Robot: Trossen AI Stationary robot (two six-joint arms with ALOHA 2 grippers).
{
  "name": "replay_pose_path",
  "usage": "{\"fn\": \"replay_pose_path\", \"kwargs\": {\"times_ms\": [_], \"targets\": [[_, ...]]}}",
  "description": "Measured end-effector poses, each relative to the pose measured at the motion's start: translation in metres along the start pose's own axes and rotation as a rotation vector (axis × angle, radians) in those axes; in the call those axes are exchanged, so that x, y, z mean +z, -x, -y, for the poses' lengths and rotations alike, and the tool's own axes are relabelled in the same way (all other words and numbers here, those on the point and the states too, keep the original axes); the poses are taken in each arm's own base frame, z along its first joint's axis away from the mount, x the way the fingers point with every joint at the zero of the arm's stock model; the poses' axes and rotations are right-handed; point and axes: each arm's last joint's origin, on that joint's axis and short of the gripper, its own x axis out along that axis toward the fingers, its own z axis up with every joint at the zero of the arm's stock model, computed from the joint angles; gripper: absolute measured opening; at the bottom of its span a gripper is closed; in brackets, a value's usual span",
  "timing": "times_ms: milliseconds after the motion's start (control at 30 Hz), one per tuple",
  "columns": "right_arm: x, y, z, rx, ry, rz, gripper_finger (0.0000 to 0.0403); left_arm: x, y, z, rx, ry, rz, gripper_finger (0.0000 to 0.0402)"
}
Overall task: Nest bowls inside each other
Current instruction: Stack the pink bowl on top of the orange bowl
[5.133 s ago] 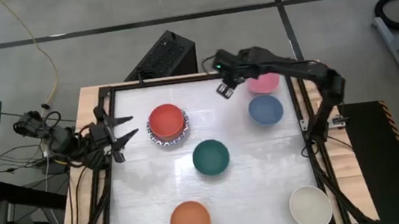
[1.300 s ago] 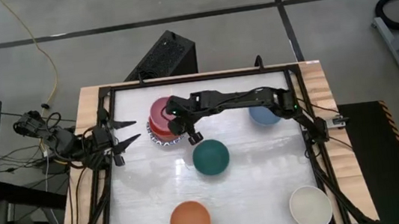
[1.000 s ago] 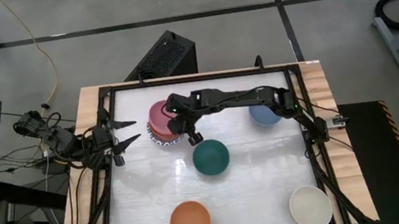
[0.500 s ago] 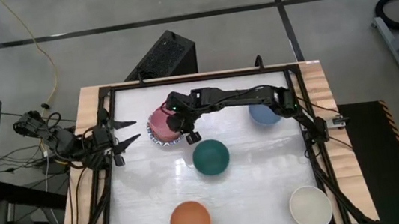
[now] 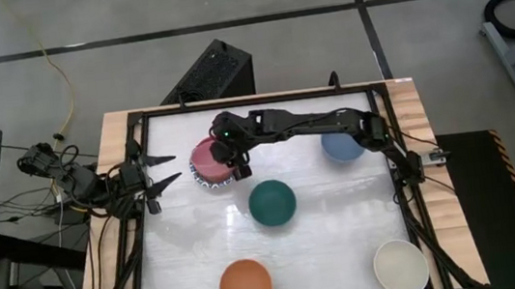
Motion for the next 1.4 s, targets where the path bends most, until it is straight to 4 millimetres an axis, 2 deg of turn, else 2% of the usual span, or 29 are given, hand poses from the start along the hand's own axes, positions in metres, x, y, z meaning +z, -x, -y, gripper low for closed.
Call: {"fn": "replay_pose_path", "kwargs": {"times_ms": [100, 233, 300, 433, 500, 767, 1067, 1400], "targets": [[0.01, 0.004, -0.006, -0.082, 0.014, -0.002, 0.0149, 0.0, 0.0, 0.0, 0.0, -0.005, 0.0, 0.0191], [0.02, 0.001, -0.024, -0.244, 0.029, -0.076, 0.0104, 0.0, 0.0, 0.0, 0.0, -0.007, -0.001, 0.0191], [0.021, -0.005, -0.035, -0.287, 0.045, -0.118, 0.0077, 0.0, 0.0, 0.0, 0.0, -0.007, -0.001, 0.0191], [0.015, -0.033, -0.054, -0.353, 0.08, -0.197, 0.0027, -0.002, 0.0, 0.0, -0.003, -0.015, -0.012, 0.0191], [0.016, -0.041, -0.059, -0.382, 0.096, -0.191, 0.0011, -0.004, 0.0, 0.001, -0.009, -0.024, -0.033, 0.0191], [0.018, -0.054, -0.069, -0.434, 0.11, -0.19, 0.0027, -0.009, 0.0, 0.002, -0.019, -0.008, -0.066, 0.0191], [0.019, -0.053, -0.073, -0.434, 0.083, -0.185, 0.0014, -0.012, 0.001, 0.003, -0.032, -0.005, -0.089, 0.0191], [0.033, -0.048, -0.083, -0.455, 0.027, -0.092, 0.0031, -0.021, 0.0, 0.006, -0.035, 0.025, -0.125, 0.0191]]}}
